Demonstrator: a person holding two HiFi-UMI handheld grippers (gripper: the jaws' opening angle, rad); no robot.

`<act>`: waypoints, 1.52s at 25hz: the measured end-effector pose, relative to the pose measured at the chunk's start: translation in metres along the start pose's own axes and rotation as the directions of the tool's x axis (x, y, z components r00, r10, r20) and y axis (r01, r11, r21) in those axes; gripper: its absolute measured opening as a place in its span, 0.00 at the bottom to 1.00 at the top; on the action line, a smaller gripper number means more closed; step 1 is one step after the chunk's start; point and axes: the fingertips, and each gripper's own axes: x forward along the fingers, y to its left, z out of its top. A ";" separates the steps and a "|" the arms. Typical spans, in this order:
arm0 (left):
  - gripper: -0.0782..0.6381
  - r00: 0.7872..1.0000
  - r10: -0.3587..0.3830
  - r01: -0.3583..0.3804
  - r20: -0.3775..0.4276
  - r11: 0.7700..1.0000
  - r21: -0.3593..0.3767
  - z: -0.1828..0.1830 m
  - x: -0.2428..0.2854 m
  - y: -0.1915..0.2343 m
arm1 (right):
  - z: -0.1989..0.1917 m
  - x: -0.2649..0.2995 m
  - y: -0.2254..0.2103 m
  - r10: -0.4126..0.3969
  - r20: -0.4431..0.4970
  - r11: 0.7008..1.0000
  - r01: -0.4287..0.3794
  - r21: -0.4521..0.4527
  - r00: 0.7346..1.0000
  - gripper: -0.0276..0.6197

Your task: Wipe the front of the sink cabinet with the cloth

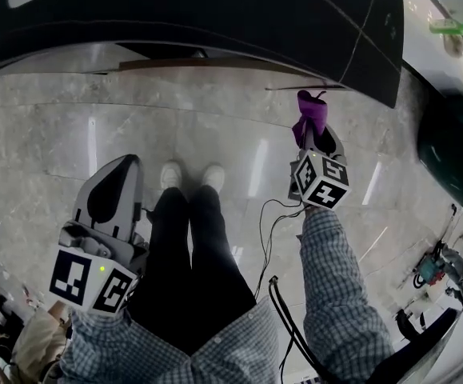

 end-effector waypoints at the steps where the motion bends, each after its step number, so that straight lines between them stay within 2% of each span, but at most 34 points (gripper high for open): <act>1: 0.12 1.000 0.000 0.000 0.007 1.000 0.008 0.008 -0.008 -0.001 | 0.008 -0.013 0.011 0.025 0.007 1.000 -0.025 -0.002 1.000 0.16; 5: 0.12 0.999 -0.022 0.021 0.028 0.999 0.048 0.041 -0.041 -0.006 | 0.052 -0.067 0.060 0.113 0.050 0.993 -0.112 -0.031 0.992 0.16; 9: 0.12 0.998 -0.019 0.014 0.068 0.997 0.073 0.076 -0.073 -0.006 | 0.101 -0.115 0.097 0.167 0.117 0.986 -0.166 -0.017 0.979 0.16; 13: 0.12 0.995 -0.018 0.008 0.099 0.995 0.100 0.098 -0.107 -0.007 | 0.137 -0.165 0.122 0.190 0.188 0.981 -0.195 0.009 0.964 0.16; 17: 0.12 0.993 -0.032 0.017 0.116 0.992 0.123 0.113 -0.140 -0.010 | 0.162 -0.215 0.130 0.168 0.240 0.983 -0.182 0.037 0.956 0.16; 23: 0.12 0.991 -0.054 0.035 0.120 0.988 0.151 0.118 -0.178 -0.007 | 0.167 -0.274 0.141 0.115 0.287 0.985 -0.148 0.093 0.951 0.16; 33: 0.12 0.983 -0.124 0.091 0.135 0.969 0.228 0.128 -0.210 -0.020 | 0.136 -0.343 0.154 0.064 0.310 0.983 -0.113 0.144 0.949 0.16; 38: 0.12 0.982 -0.125 0.089 0.141 0.967 0.237 0.125 -0.223 -0.037 | 0.139 -0.361 0.160 0.109 0.339 0.987 -0.142 0.076 0.934 0.16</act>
